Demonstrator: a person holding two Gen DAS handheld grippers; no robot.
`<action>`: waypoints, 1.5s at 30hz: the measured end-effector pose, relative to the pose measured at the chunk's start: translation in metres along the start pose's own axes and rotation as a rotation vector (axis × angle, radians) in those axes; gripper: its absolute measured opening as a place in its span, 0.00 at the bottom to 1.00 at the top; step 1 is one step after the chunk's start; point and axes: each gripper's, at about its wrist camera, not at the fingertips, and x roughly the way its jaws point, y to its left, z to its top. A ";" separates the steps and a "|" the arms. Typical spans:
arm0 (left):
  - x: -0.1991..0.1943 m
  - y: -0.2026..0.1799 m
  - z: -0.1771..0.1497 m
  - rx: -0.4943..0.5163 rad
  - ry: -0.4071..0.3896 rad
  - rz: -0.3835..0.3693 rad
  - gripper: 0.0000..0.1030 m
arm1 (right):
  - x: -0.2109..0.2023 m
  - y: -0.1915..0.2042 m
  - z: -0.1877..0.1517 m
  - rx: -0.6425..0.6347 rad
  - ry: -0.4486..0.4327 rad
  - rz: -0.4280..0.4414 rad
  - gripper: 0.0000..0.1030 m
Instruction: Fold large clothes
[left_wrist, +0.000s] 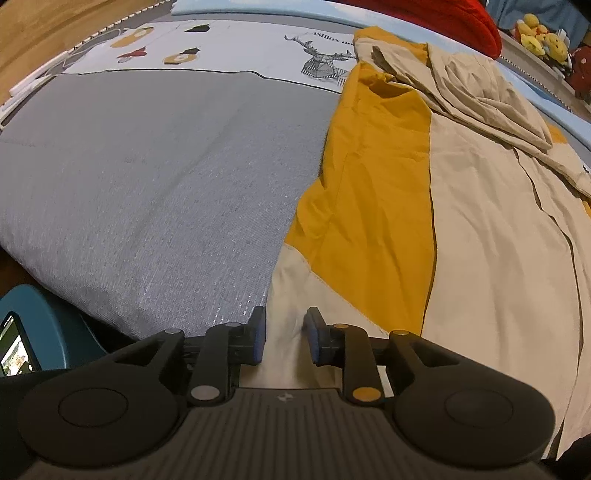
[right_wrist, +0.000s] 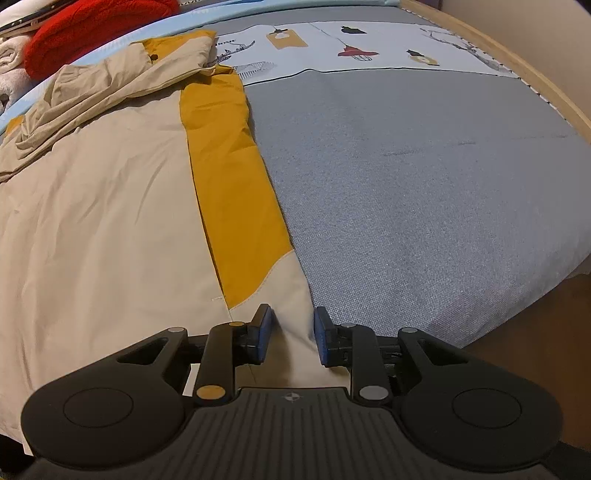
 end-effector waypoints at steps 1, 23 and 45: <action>0.000 -0.001 0.000 0.005 -0.001 0.003 0.25 | 0.000 0.000 0.000 -0.005 -0.001 -0.002 0.25; -0.144 -0.004 0.036 0.128 -0.244 -0.293 0.01 | -0.126 -0.018 0.023 0.035 -0.289 0.260 0.00; -0.125 0.068 0.116 -0.116 -0.039 -0.529 0.02 | -0.196 -0.100 0.055 0.200 -0.272 0.484 0.00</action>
